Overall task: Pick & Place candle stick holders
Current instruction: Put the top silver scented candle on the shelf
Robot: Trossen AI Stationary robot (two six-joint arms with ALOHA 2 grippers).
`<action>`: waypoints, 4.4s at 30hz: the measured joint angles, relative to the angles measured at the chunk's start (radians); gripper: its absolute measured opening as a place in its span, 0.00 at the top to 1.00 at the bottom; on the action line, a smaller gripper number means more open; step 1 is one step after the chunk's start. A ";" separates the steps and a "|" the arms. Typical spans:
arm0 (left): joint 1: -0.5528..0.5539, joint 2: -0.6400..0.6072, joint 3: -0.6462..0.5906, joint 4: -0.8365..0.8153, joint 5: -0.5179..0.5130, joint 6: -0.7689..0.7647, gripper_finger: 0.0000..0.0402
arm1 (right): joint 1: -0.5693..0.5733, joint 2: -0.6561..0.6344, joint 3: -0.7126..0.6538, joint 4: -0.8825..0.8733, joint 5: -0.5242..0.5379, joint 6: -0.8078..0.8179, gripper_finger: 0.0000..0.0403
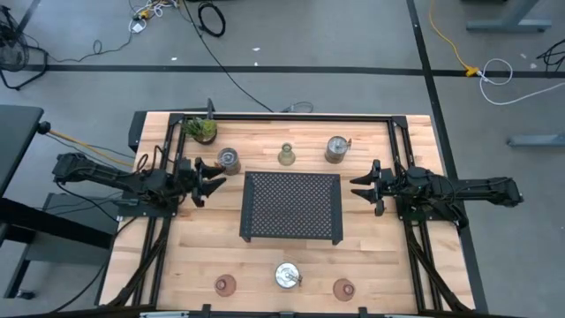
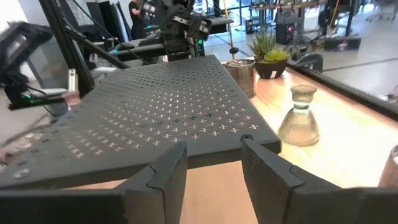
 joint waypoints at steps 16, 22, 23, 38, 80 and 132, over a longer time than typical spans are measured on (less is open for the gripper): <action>0.000 0.000 0.000 0.001 -0.497 -0.268 0.43 | 0.000 0.000 0.000 0.247 0.069 0.179 0.62; 0.000 0.000 0.000 -0.053 -0.376 -0.327 0.43 | 0.000 0.000 0.000 0.347 -0.094 0.391 0.62; 0.000 0.000 0.000 -0.062 -0.366 -0.343 0.43 | 0.000 0.000 0.000 0.363 -0.118 0.453 0.62; 0.000 0.000 0.000 -0.089 -0.330 -0.364 0.43 | 0.000 0.066 0.003 0.397 0.238 0.738 0.45; 0.000 0.000 0.000 -0.089 -0.275 -0.361 0.43 | -0.306 1.222 1.657 -0.835 0.275 -0.110 0.13; 0.000 0.000 0.000 -0.088 -0.294 -0.364 0.43 | -0.282 1.175 1.657 -1.011 0.848 0.188 0.01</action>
